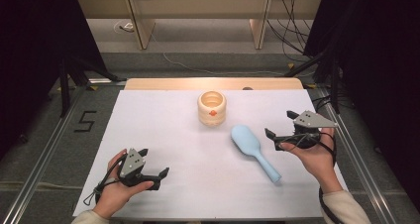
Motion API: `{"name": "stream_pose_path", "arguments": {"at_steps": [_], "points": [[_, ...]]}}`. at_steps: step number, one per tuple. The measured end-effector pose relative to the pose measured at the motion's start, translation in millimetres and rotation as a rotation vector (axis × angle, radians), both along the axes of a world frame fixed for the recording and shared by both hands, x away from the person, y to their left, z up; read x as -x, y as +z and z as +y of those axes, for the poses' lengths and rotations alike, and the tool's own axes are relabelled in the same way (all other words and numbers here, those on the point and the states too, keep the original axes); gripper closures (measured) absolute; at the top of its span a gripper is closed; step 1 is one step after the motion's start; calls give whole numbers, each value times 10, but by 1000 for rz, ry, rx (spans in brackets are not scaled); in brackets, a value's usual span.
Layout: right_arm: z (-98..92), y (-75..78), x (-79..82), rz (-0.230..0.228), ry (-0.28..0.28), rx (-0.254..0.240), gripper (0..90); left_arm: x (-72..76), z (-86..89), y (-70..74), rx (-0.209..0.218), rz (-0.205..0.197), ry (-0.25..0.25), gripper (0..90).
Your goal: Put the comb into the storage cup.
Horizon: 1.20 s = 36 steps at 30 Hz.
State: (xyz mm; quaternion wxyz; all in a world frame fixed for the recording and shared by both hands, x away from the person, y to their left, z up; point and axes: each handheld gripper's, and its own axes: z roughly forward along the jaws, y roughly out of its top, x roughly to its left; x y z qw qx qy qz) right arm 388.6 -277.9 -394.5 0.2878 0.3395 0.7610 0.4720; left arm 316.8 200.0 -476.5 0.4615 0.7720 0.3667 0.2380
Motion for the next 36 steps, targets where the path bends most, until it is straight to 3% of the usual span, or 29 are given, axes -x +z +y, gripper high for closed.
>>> {"name": "stream_pose_path", "arguments": {"at_steps": [6,9,14,17,22,26,31,36], "points": [[23,-20,-11,13,1,21,33,2,-2,3,1,1,-2,39],[37,-26,-21,42,5,41,38,1,-4,2,2,1,-2,39],[104,-126,-75,207,20,139,60,1,-12,3,2,0,-3,40],[162,-196,-100,281,41,197,75,2,-15,3,2,-1,-7,40],[285,-246,-141,378,106,281,92,0,-14,1,0,-1,-6,41],[404,-311,-192,458,126,339,144,0,-14,1,2,0,-6,41],[514,-413,-223,554,113,402,163,-1,-19,-1,5,2,-6,41],[622,-511,-274,658,116,443,249,-1,-19,1,4,2,-6,41]]}}
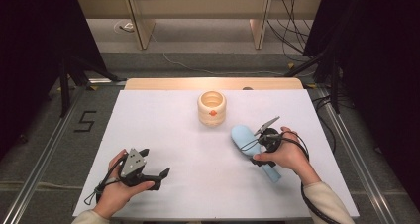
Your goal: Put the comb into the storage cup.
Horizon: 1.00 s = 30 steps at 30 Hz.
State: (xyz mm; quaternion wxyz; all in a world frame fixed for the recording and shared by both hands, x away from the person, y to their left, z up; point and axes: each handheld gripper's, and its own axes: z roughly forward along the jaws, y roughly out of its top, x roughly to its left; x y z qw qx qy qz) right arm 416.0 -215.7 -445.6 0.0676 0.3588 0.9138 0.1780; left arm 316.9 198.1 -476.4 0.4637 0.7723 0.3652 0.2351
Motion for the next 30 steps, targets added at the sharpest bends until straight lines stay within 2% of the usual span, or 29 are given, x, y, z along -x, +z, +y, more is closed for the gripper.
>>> {"name": "stream_pose_path", "arguments": {"at_steps": [3,6,11,23,30], "points": [[51,-14,-37,6,-12,22,269,1,1,0,2,1,0,41],[70,-39,-61,69,-23,35,266,0,4,1,2,2,-1,41],[102,-113,-87,100,-46,74,287,0,-1,0,0,1,-3,42],[193,-135,-139,121,-115,156,383,-1,-5,-2,-4,3,-8,45],[244,-122,-147,133,-128,171,479,0,-6,-5,0,6,-9,47]]}}
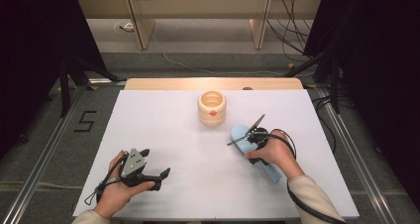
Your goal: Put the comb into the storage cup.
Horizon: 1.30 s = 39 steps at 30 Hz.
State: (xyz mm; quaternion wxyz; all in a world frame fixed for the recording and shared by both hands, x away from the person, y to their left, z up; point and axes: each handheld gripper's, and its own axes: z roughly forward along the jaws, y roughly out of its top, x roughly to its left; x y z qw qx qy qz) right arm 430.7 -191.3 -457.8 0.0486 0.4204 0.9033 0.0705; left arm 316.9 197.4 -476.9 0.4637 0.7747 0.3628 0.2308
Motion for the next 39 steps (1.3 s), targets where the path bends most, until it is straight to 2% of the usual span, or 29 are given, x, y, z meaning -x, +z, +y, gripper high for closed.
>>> {"name": "stream_pose_path", "arguments": {"at_steps": [4,10,17,23,39], "points": [[8,13,3,7,-17,-1,582,0,0,-1,1,1,0,49],[2,20,-2,14,-48,-1,647,1,-1,0,-1,0,-2,52],[8,21,6,16,-48,-1,693,2,0,1,-1,-2,-1,54],[-5,23,11,12,-41,-6,700,3,1,1,-1,-2,-1,57],[-69,30,16,16,-51,-57,704,3,2,-1,8,3,-4,74]]}}
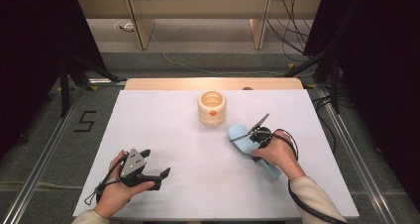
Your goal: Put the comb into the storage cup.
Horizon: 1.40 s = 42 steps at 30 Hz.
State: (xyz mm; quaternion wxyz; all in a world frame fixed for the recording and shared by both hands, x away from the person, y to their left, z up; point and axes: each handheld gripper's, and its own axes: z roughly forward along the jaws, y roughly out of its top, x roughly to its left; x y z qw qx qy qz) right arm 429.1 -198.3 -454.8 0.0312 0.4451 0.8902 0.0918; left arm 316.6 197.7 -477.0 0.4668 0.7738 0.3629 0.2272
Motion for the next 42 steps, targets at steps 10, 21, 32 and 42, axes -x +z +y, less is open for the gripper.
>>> {"name": "stream_pose_path", "arguments": {"at_steps": [10,21,32,42], "points": [[-74,34,6,-37,-7,-20,704,-2,-2,0,8,-2,-5,81],[-55,124,45,-87,1,-61,704,1,-1,0,9,-1,-3,85],[-29,197,88,-137,21,-96,704,-1,-2,-2,11,0,-5,87],[-27,238,103,-172,14,-119,704,-4,-2,-4,10,0,1,86]]}}
